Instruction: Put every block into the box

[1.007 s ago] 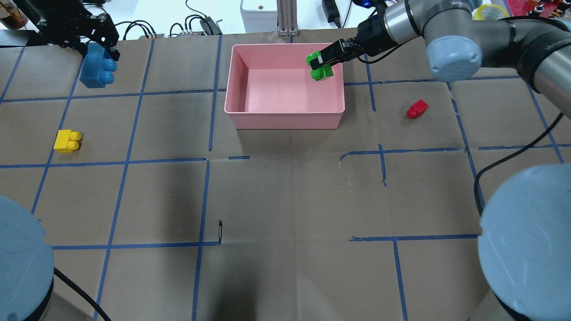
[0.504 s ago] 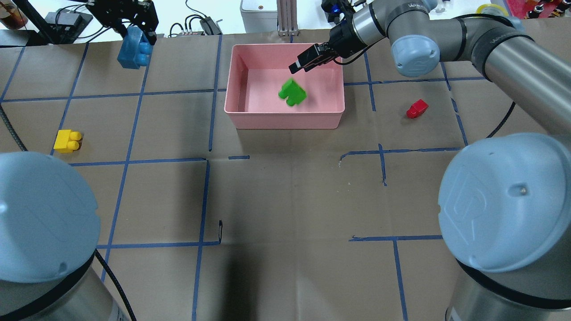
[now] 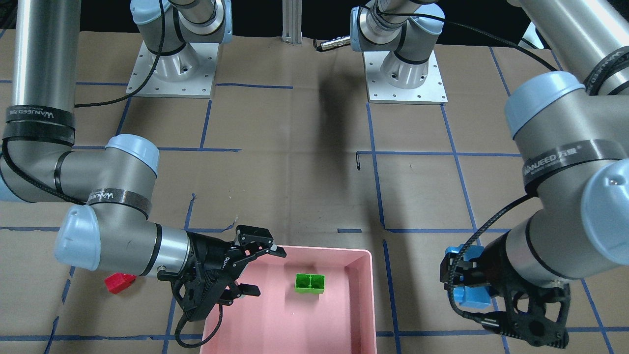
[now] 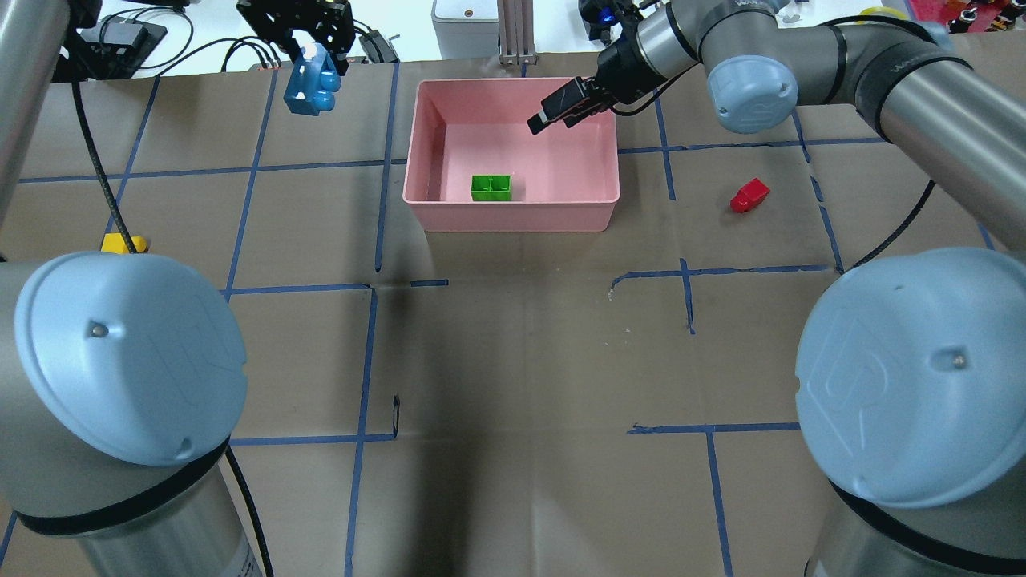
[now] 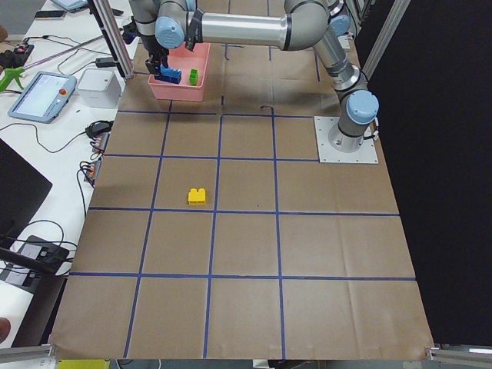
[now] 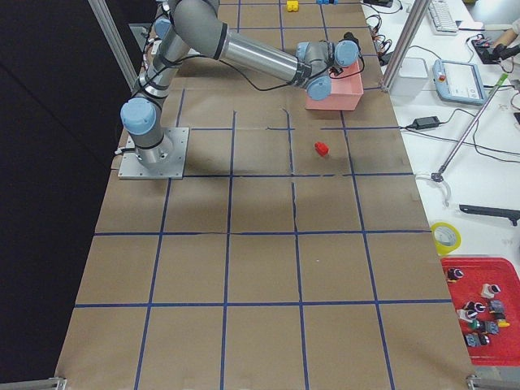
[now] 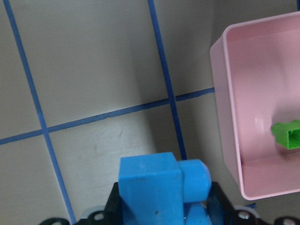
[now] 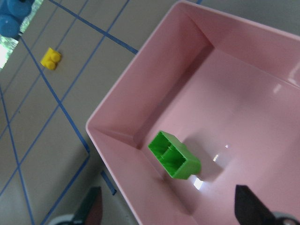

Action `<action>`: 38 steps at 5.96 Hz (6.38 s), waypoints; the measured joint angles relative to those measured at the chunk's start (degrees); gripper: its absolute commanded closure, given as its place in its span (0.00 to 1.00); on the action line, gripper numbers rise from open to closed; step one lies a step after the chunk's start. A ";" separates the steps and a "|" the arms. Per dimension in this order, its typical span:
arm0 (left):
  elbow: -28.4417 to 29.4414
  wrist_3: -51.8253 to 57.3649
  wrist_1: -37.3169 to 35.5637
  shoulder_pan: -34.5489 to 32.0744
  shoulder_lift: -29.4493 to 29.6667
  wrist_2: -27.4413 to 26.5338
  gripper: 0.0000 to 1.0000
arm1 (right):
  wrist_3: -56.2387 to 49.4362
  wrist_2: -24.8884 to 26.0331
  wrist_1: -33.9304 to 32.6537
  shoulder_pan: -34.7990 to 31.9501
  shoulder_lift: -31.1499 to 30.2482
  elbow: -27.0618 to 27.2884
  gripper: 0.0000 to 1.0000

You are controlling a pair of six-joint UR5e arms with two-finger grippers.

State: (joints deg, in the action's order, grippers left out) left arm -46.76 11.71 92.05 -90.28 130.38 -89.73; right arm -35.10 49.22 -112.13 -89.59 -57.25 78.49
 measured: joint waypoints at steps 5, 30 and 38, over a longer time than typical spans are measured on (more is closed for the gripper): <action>-0.68 -20.62 -8.68 -10.48 7.53 0.64 0.01 | 17.06 38.16 7.26 9.00 -7.76 1.76 0.00; -37.74 23.52 -31.23 36.69 -2.49 0.56 0.13 | 46.19 34.31 -2.94 1.63 -7.92 2.42 0.96; -36.45 23.87 -30.38 36.75 -2.99 -0.09 1.00 | 41.44 25.68 -10.38 -12.69 6.93 -12.71 0.00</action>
State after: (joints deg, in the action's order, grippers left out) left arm -83.21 35.58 61.67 -53.53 127.39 -89.82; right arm 6.34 74.90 -122.51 -102.27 -50.33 65.78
